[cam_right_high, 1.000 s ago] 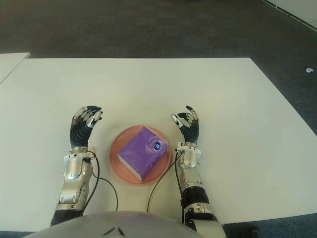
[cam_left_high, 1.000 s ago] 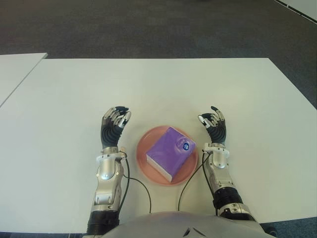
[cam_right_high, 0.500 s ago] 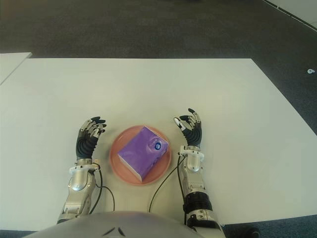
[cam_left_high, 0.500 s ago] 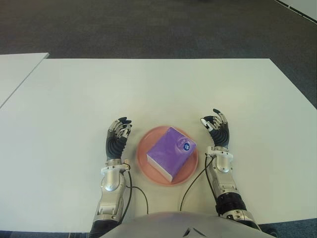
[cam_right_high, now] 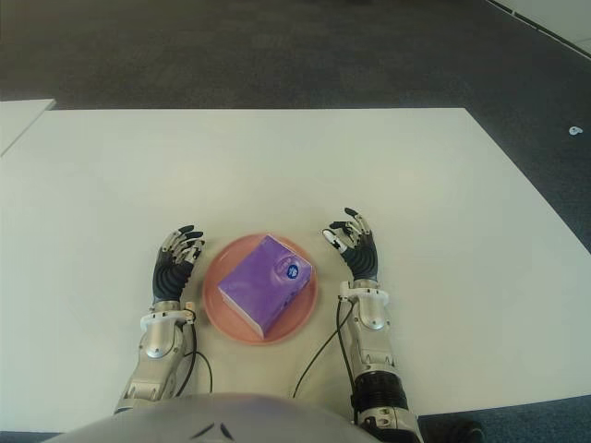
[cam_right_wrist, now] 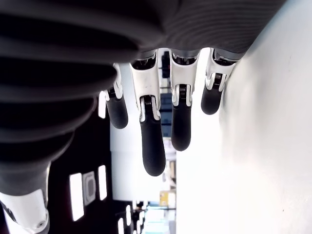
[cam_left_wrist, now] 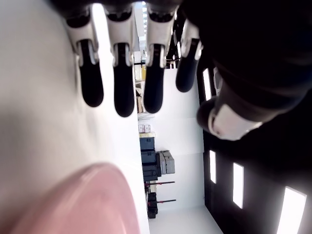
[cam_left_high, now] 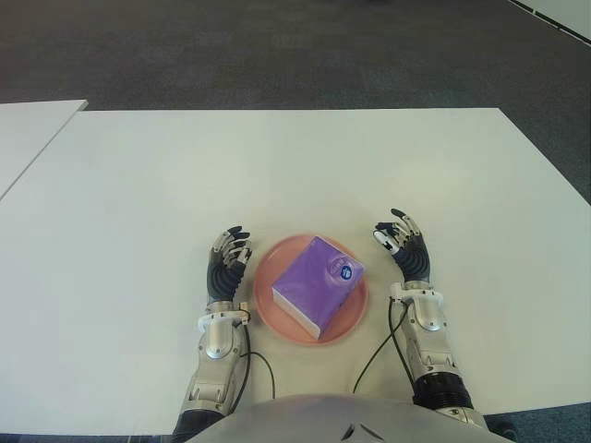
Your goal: Put the tissue paper into the plate.
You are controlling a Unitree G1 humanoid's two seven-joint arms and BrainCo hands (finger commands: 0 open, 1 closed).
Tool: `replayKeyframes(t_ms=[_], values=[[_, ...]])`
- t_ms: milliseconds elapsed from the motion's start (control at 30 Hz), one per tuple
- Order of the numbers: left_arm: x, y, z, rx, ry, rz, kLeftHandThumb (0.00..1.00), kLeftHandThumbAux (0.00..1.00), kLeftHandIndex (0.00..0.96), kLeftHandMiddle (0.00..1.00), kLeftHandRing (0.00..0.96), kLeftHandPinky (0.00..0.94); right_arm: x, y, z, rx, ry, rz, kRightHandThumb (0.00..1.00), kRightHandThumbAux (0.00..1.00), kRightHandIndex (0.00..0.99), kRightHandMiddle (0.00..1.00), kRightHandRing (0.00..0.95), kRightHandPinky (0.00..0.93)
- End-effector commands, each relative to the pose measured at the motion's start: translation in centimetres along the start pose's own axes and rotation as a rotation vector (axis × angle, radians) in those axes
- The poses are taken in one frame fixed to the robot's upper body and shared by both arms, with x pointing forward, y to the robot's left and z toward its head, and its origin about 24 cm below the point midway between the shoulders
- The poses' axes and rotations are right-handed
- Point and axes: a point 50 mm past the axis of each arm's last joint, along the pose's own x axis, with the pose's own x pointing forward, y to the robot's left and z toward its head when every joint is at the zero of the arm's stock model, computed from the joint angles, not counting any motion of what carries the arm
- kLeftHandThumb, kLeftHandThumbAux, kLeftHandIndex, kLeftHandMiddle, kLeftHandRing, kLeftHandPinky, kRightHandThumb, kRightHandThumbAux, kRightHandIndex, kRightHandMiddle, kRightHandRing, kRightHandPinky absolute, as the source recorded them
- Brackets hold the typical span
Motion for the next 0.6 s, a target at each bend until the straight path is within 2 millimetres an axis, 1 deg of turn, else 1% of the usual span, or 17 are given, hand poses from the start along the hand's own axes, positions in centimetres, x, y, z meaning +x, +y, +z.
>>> replayKeyframes(t_ms=[33, 233, 433, 600], values=[[-1.28, -1.37, -0.94, -0.036, 0.057, 0.009, 0.38, 0.618, 0.264, 0.334, 0.36, 0.38, -1.17, -0.85, -1.94, 0.005, 0.107, -0.017, 0.936, 0.638, 0.181, 0.468, 0.283, 0.171], [-1.53, -1.78, -1.18, -0.052, 0.063, 0.005, 0.38, 0.617, 0.266, 0.334, 0.354, 0.373, -0.93, -1.05, -2.03, -0.004, 0.111, -0.032, 0.937, 0.637, 0.185, 0.468, 0.294, 0.184], [-1.74, -1.78, -1.35, -0.054, 0.071, 0.004, 0.378, 0.615, 0.261, 0.331, 0.349, 0.367, -0.9, -0.87, -1.82, -0.017, 0.102, -0.042, 0.936, 0.637, 0.181, 0.469, 0.292, 0.154], [-1.81, -1.71, -0.74, -0.072, 0.06, -0.005, 0.389, 0.621, 0.23, 0.324, 0.341, 0.361, -0.98, -0.67, -1.3, -0.025, 0.085, -0.047, 0.935, 0.636, 0.182, 0.47, 0.289, 0.13]])
